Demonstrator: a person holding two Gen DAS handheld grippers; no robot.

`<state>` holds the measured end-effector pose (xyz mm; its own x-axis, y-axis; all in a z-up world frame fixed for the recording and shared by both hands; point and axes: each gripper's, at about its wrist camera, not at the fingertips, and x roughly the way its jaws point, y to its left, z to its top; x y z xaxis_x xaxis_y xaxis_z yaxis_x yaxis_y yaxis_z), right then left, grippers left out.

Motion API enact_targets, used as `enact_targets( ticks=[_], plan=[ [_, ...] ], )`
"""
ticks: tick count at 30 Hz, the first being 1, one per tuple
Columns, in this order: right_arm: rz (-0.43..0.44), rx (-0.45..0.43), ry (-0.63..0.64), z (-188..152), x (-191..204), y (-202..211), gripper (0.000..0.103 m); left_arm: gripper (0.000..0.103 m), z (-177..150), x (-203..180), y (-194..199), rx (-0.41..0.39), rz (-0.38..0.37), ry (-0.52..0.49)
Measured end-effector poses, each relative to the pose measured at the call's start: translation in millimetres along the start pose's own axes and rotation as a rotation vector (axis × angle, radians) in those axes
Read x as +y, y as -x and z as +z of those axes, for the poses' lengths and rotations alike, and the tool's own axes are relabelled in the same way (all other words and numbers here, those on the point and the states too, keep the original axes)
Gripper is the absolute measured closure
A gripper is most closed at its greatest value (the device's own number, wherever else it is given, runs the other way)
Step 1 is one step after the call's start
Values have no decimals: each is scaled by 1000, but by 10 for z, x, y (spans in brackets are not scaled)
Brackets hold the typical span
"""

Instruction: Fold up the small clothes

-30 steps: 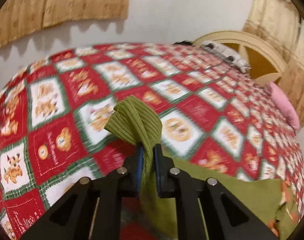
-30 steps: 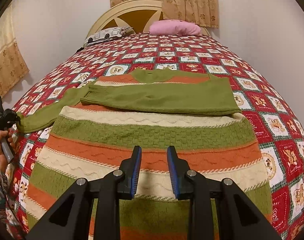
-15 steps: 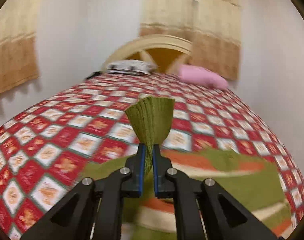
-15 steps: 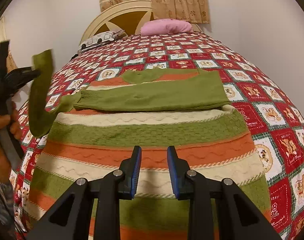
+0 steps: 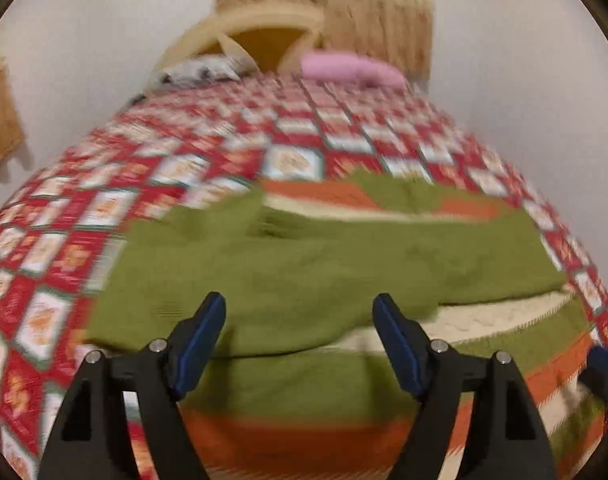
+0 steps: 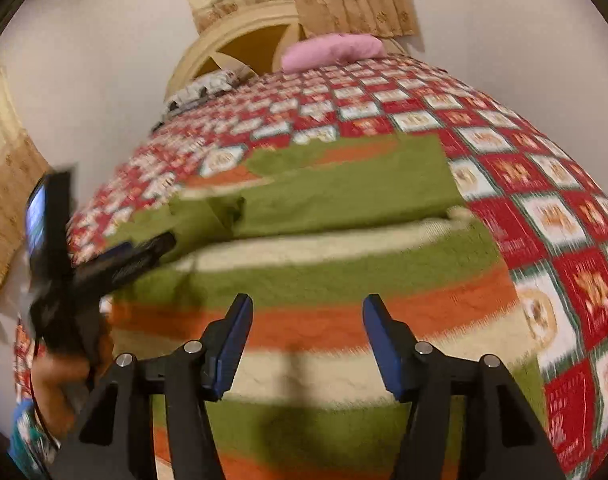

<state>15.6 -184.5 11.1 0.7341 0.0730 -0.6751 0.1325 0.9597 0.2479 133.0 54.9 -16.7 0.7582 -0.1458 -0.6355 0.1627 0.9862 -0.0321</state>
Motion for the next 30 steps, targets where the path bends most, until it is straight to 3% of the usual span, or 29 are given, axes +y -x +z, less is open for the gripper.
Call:
enact_targets(
  ticks=[4,7,10,14,17,18,21,22,30],
  plan=[
    [97,-21,-6,325,181,-93,45,21,-95,609,159,-52,140,130],
    [200,11,2,570,396,-387,45,21,-184,1012,53,-35,235,223],
    [189,87,7,670,602,-835,45,21,-320,1344,-57,-36,298,327],
    [99,145,76,622,854,-1383,45,22,-446,1548,-149,-7,221,480],
    [40,194,148,480,1009,-1656,45,22,-455,1554,-225,27,203,497],
    [2,162,195,432,1091,-1665,48,22,-466,1577,-263,46,193,512],
    [0,147,263,424,1188,-1619,85,21,-498,1631,-255,43,166,550],
    [-9,137,279,437,1223,-1587,91,21,-502,1623,-238,37,162,551],
    [14,-137,373,1162,1508,-754,92,21,-522,1628,-212,36,159,554]
  ],
)
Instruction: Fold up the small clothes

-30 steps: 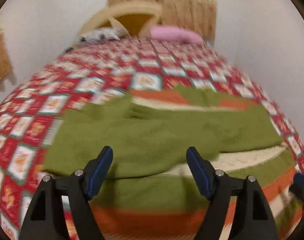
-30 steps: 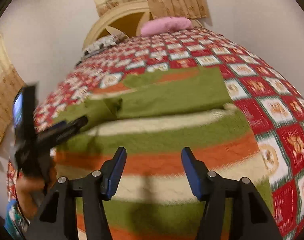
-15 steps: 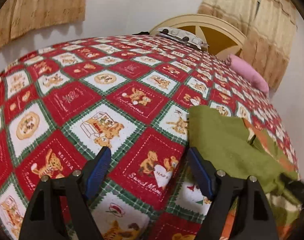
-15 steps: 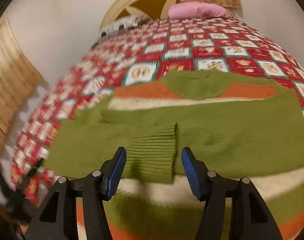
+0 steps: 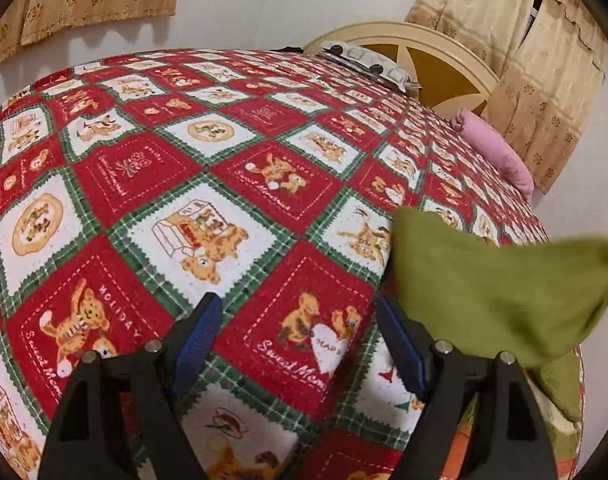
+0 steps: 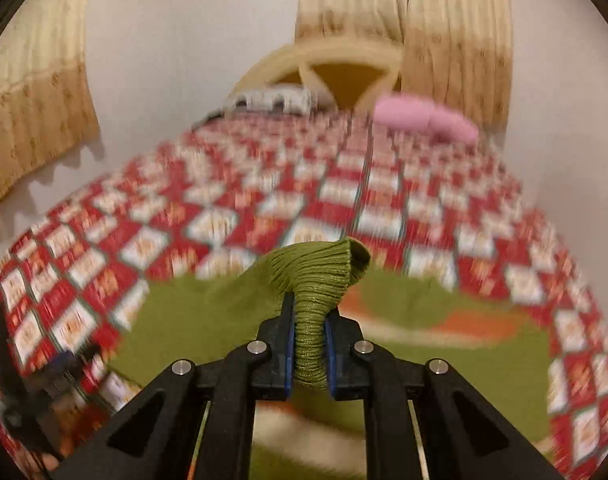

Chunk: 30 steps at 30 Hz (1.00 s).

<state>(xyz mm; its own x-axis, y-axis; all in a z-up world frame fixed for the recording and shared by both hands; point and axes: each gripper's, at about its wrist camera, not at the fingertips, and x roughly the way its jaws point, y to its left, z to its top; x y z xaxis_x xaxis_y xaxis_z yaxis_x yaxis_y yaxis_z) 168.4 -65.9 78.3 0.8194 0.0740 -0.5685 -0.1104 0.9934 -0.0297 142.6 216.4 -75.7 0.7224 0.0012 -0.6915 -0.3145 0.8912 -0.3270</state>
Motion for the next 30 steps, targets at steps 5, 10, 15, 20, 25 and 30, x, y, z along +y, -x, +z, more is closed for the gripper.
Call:
enact_targets(
  ticks=[5,10,15,20,25,30],
  plan=[
    [-39,-110,-12,360,-373,450,92,21,6,7,-1,1,5,-4],
    [-162,-75,-14,89,-891,488,92,21,12,1,-13,1,7,-5],
    [-242,68,-66,-459,-1410,169,92,21,32,-18,-36,5,20,-17],
    [-246,224,-97,-987,-1606,-248,92,21,42,-59,-47,14,17,-42],
    [-251,308,-119,-1234,-1751,-328,68,21,15,-441,131,-15,-12,-255],
    [-474,212,-166,-1246,-1999,185,62,12,88,-1009,300,-72,-88,-415]
  ],
)
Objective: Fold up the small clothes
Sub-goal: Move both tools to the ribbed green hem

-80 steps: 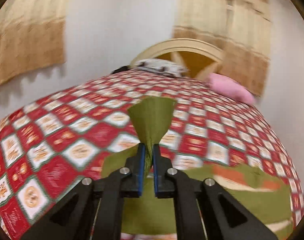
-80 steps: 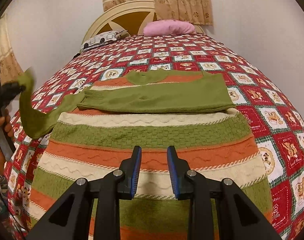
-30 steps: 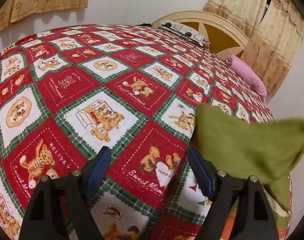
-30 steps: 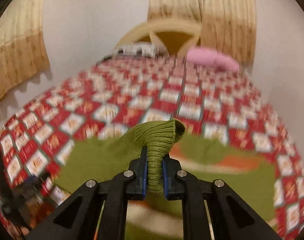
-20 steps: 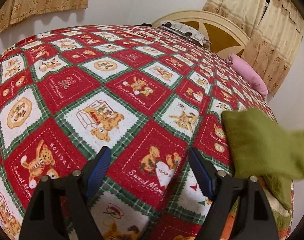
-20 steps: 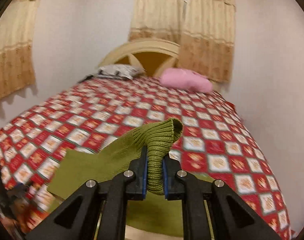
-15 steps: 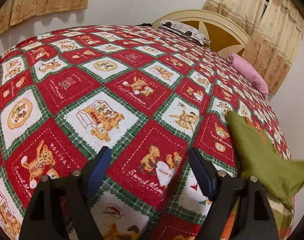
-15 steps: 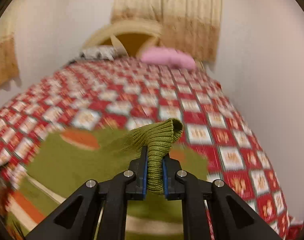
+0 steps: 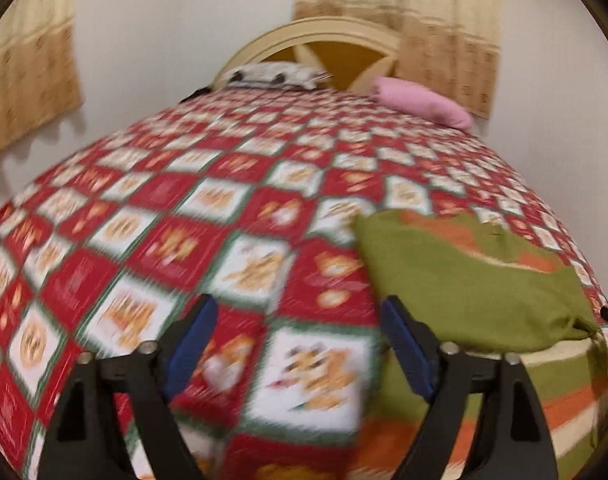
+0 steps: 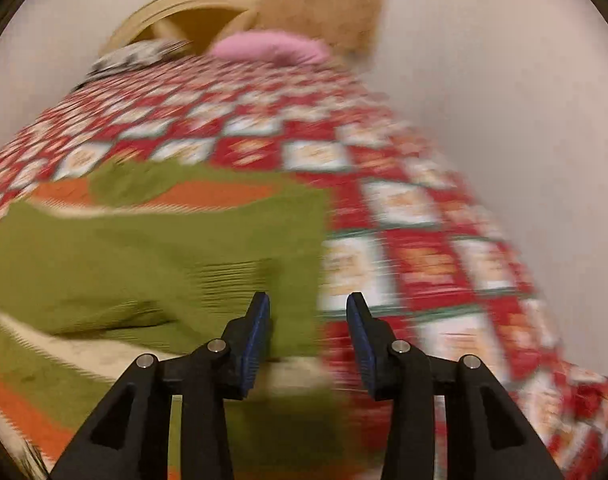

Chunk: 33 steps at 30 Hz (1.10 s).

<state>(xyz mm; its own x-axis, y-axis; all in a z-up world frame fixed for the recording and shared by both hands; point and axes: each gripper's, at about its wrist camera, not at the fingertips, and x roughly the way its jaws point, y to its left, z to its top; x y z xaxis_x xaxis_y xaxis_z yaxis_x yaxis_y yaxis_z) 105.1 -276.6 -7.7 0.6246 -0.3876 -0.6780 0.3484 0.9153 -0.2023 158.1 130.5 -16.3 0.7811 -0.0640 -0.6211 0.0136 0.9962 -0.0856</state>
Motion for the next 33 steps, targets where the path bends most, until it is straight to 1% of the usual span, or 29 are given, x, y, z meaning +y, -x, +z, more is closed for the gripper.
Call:
enact_targets(
  ticks=[1,2,3,5,6,7,8,10,11,13,15,16,17,18,20,23,24,25,26,28,29,31,33],
  plan=[
    [0,-25,-9,4,-40,82,62,12,56,-85,-25,-8,-6,-12],
    [30,-47,-15,28,-64,152,62,12,115,-206,-72,-13,-11,-28],
    [83,-63,-9,54,-33,227,63,12,154,-300,-124,-7,-10,-36],
    [178,-55,29,93,108,274,63,12,152,-448,-240,22,-10,-41],
    [232,-43,47,100,195,272,63,12,134,-533,-336,51,-13,-53],
    [264,-33,59,103,259,256,63,12,104,-598,-416,75,-1,-70],
    [303,-18,82,90,373,212,63,12,55,-666,-532,101,38,-98],
    [318,5,119,36,525,105,63,12,-55,-717,-699,157,108,-139],
    [326,44,147,-17,590,-6,63,11,-105,-692,-768,190,116,-141],
    [365,132,182,-140,628,-207,63,10,-118,-591,-803,215,79,-95],
    [390,103,233,-213,539,-166,63,2,-101,-497,-840,235,81,-64],
    [387,109,256,-233,495,-153,63,1,-102,-470,-860,242,73,-56],
    [371,107,274,-254,463,-138,63,1,-108,-440,-885,251,55,-41],
    [337,103,304,-296,390,-140,63,0,-121,-407,-911,261,32,-20],
    [328,111,293,-336,238,-149,63,0,-134,-366,-942,272,1,11],
    [362,153,174,-323,-13,-195,63,0,-132,-412,-919,272,-6,1],
    [369,163,125,-339,-120,-155,63,2,-121,-404,-887,275,-27,-3],
    [366,167,104,-330,-165,-113,63,5,-89,-378,-822,267,-45,-19],
    [349,152,72,-354,-258,29,63,9,-72,-352,-749,250,-51,-34],
    [333,95,51,-429,-403,343,63,9,-67,-253,-433,164,-50,-73],
    [326,71,49,-487,-489,515,62,9,-92,-171,-212,120,-60,-87],
    [310,39,52,-654,-647,849,61,9,-146,-25,78,91,-109,-84],
    [304,31,56,-856,-824,1154,61,5,-269,159,425,62,-163,-65]
  ],
)
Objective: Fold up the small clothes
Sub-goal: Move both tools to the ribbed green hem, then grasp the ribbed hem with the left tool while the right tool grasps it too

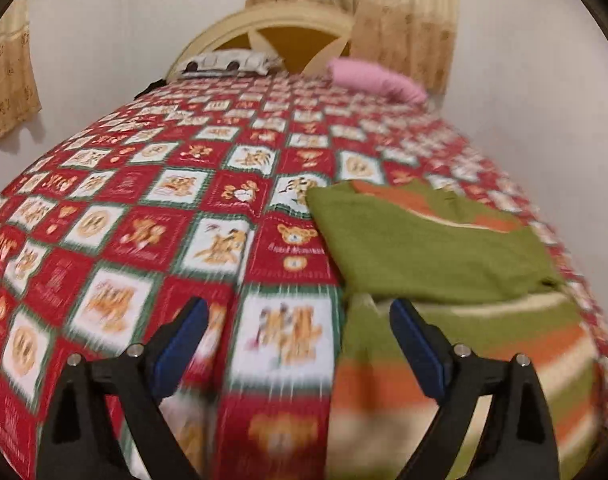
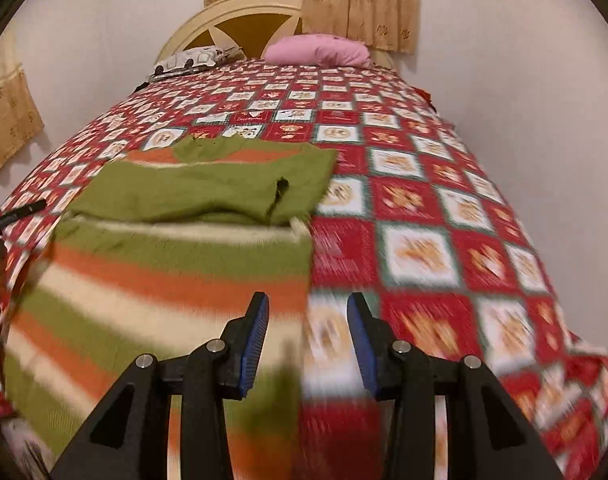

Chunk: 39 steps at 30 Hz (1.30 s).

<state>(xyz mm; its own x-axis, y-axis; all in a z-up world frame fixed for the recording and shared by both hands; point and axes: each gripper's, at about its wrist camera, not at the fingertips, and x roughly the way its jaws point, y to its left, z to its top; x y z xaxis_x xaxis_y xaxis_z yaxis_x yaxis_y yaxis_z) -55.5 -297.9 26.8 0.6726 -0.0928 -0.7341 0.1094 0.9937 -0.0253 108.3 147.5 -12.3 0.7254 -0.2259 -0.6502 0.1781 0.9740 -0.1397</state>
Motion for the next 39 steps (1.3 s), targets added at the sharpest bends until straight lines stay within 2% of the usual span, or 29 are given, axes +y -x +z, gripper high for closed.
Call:
enact_targets(
  ticks=[3,6,13,20,22,25,27,29,31,32,34,36,39],
  plan=[
    [19,10,-6,-282,-35,337,61,4,-301,110,402,-15,-49,5],
    [88,50,-11,-610,16,533,61,4,-628,102,618,11,-69,-13],
    [138,133,9,-1188,311,474,61,4,-1103,-84,769,97,-149,-68],
    [126,169,20,-1500,458,430,61,5,-1444,-140,881,172,-171,-45],
    [151,186,-3,-1543,484,398,61,7,-1517,-146,897,191,-177,-39],
    [129,190,26,-1557,571,393,61,11,-1616,-139,912,213,-183,-23],
    [138,200,37,-1570,597,394,61,16,-1680,-123,896,240,-213,16],
    [133,205,44,-1576,609,385,61,18,-1706,-160,924,237,-228,10],
    [118,208,47,-1580,613,382,67,22,-1712,-218,929,242,-220,-15],
    [109,209,50,-1576,615,378,70,28,-1711,-231,927,242,-211,-23],
    [125,218,42,-1570,597,381,90,40,-1716,-252,939,241,-199,-36],
    [166,225,-12,-1563,530,366,93,61,-1705,-242,932,248,-191,-34],
    [191,230,-54,-1558,478,368,94,77,-1676,-188,919,269,-178,-8]
  ],
)
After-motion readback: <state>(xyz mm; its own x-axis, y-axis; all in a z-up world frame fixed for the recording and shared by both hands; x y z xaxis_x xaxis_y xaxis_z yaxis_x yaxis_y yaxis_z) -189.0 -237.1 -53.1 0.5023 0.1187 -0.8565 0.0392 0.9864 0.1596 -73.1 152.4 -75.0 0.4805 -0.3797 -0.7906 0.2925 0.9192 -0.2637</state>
